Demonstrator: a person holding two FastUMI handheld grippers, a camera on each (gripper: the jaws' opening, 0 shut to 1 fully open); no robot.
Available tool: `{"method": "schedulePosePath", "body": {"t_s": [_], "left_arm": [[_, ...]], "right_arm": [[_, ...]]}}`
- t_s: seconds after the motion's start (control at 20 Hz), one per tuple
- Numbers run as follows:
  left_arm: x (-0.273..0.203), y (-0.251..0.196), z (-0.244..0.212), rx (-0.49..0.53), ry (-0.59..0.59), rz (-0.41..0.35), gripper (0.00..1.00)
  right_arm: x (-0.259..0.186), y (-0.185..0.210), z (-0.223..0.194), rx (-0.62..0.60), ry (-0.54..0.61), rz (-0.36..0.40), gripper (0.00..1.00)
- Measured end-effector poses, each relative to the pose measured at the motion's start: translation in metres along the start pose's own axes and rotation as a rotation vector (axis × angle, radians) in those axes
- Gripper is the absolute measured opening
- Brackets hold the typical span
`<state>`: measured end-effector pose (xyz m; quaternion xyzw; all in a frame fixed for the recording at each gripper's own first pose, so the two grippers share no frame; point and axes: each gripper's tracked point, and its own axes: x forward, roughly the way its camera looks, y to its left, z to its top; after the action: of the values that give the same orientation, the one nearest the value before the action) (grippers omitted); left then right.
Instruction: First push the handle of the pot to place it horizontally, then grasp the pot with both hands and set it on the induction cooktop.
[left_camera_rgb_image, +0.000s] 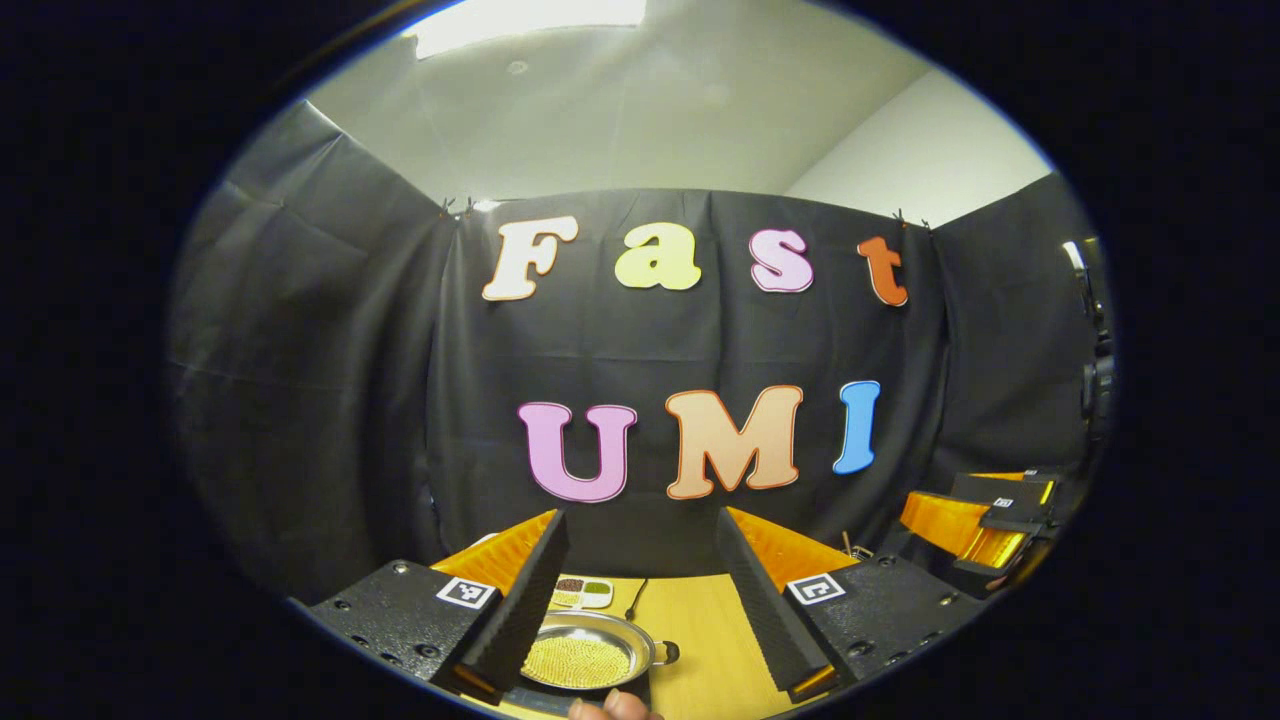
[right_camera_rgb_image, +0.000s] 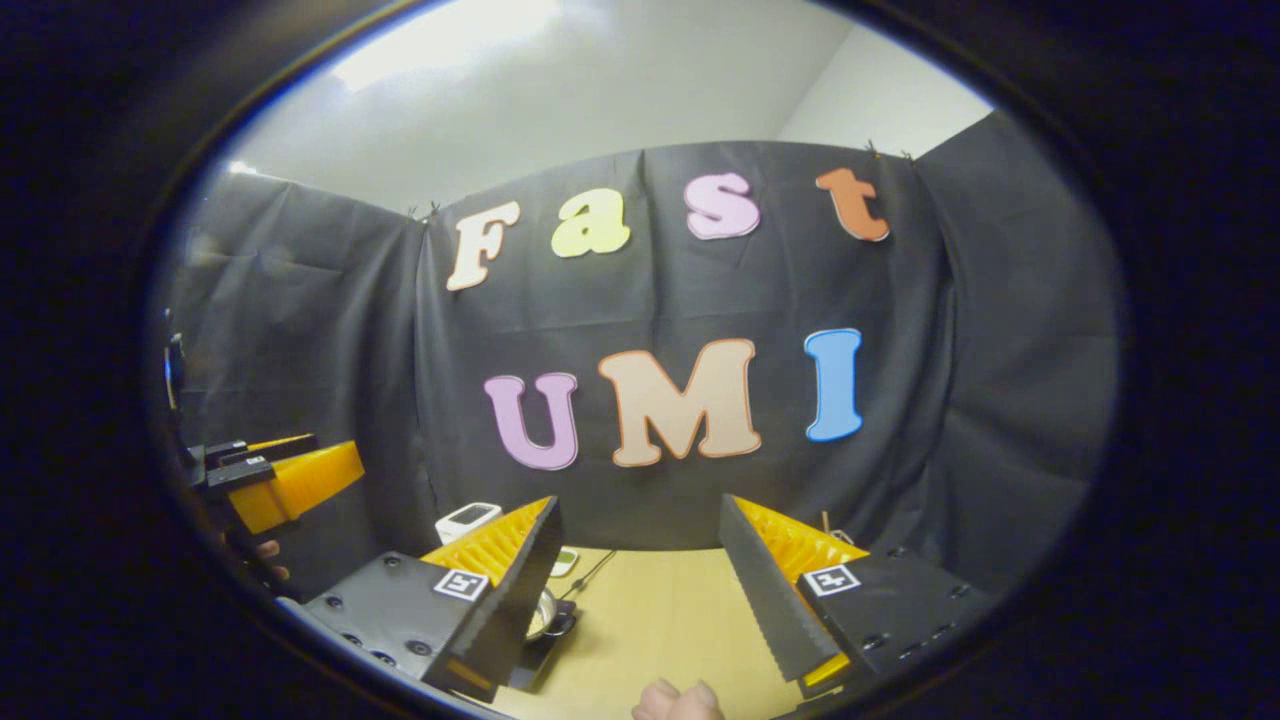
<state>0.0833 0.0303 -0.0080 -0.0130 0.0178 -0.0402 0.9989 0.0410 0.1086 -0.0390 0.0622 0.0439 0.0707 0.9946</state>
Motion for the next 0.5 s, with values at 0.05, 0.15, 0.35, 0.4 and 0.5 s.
{"method": "schedulePosePath", "body": {"t_s": [0.05,0.15,0.35,0.4,0.5], "left_arm": [[-0.015,0.000,0.000,0.007,-0.002,-0.010,0.91],[-0.032,0.000,0.009,0.001,-0.015,-0.016,0.91],[-0.048,0.008,0.030,0.029,-0.067,-0.005,0.90],[-0.050,0.009,0.035,0.043,-0.081,0.002,0.90],[-0.055,0.005,0.036,0.038,-0.079,0.008,0.91]], "right_arm": [[-0.015,0.002,0.004,-0.012,-0.020,-0.013,0.93],[-0.033,0.004,0.010,-0.040,-0.060,-0.027,0.93],[-0.051,0.011,0.021,-0.057,-0.069,-0.031,0.94],[-0.052,0.011,0.023,-0.056,-0.071,-0.028,0.94],[-0.054,0.014,0.025,-0.048,-0.065,-0.018,0.94]]}}
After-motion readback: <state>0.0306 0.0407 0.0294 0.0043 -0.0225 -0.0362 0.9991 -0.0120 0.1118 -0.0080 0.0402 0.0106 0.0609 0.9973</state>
